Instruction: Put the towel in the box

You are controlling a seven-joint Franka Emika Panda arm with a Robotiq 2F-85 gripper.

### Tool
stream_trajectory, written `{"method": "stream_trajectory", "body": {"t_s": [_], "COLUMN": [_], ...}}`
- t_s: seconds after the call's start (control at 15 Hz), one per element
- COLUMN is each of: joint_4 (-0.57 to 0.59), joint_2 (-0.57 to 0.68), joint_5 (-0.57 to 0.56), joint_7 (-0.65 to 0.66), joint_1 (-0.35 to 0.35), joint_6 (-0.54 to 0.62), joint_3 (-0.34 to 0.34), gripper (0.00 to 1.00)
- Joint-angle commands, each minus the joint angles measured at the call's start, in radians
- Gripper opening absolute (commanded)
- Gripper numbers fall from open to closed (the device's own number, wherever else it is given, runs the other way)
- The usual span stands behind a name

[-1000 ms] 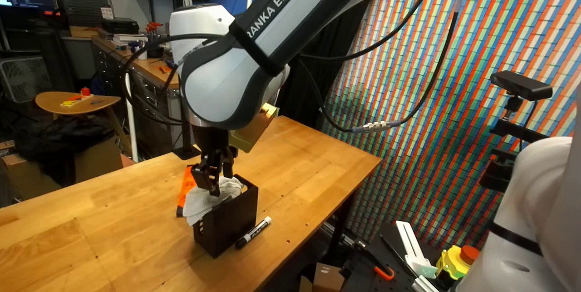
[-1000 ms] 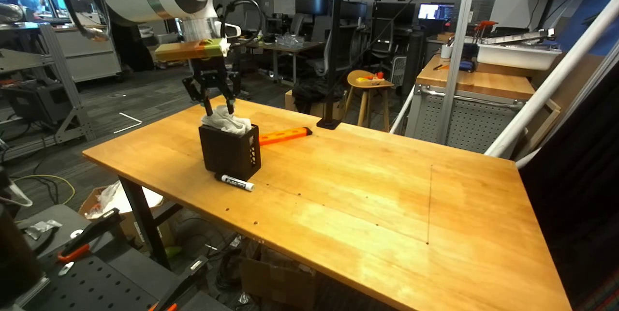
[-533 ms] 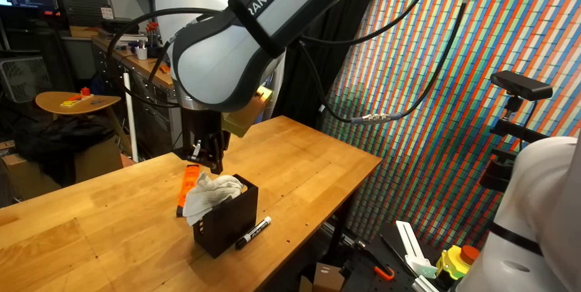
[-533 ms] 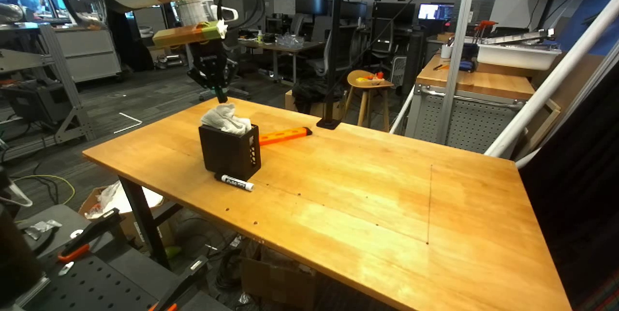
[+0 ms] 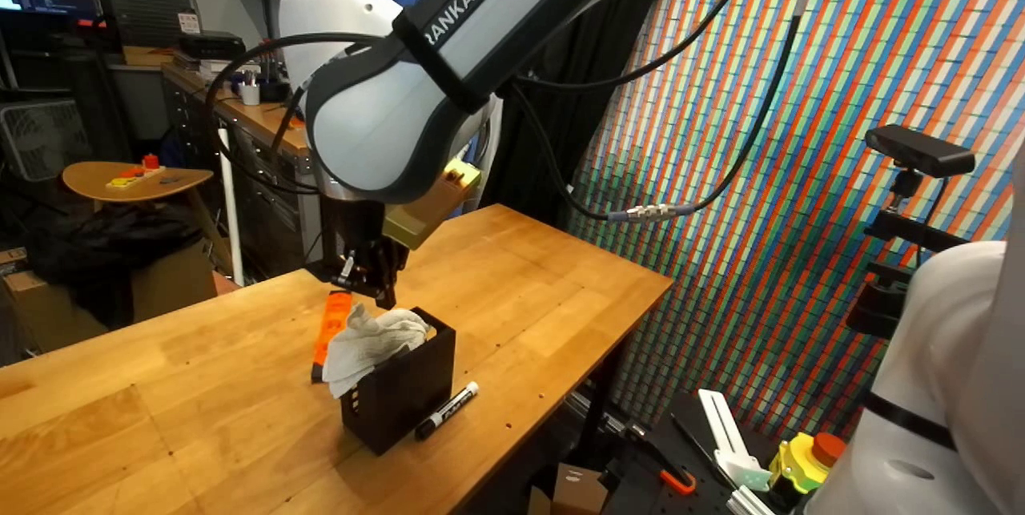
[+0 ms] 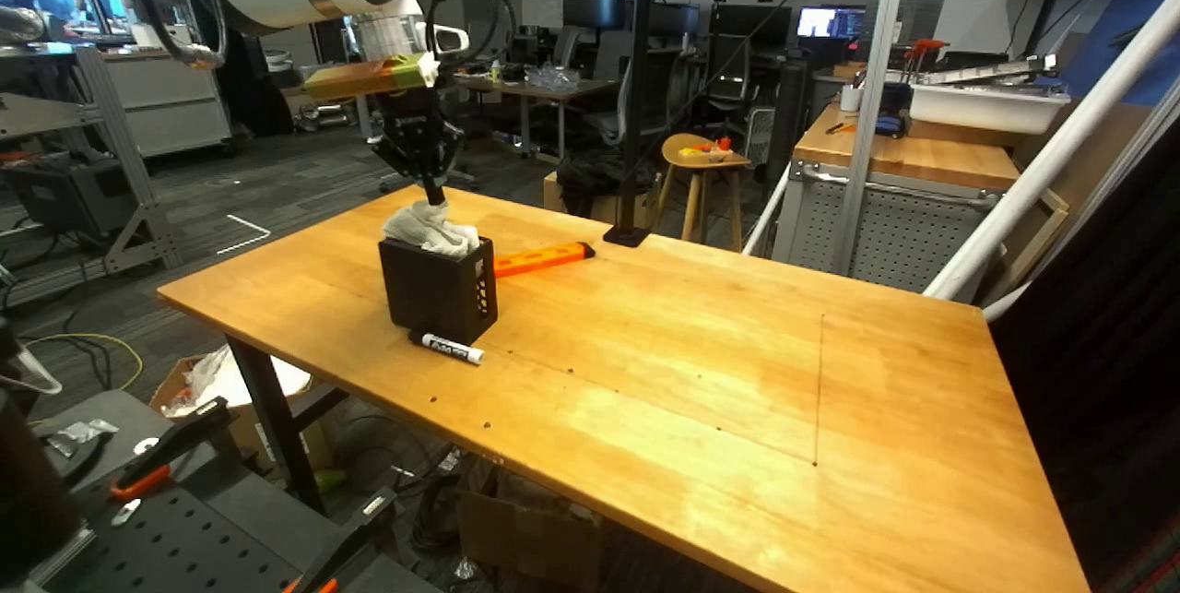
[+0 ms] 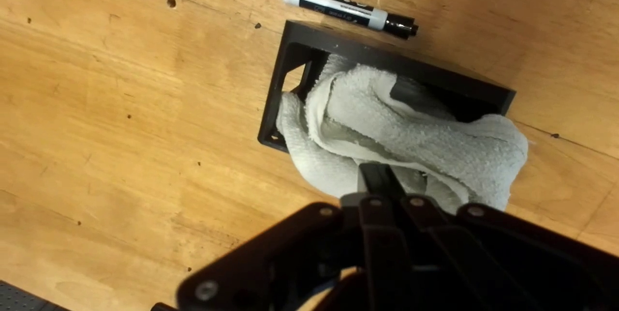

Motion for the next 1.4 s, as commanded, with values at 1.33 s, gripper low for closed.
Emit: {"method": "stream_trajectory", "body": {"t_s": [1.33], "joint_4": [-0.063], "joint_2": [0.257], "joint_5": [0.267], "joint_7": [0.007], "joint_1": [-0.044], "joint_6": [0.143], "joint_3": [-0.006], "gripper": [0.03]}}
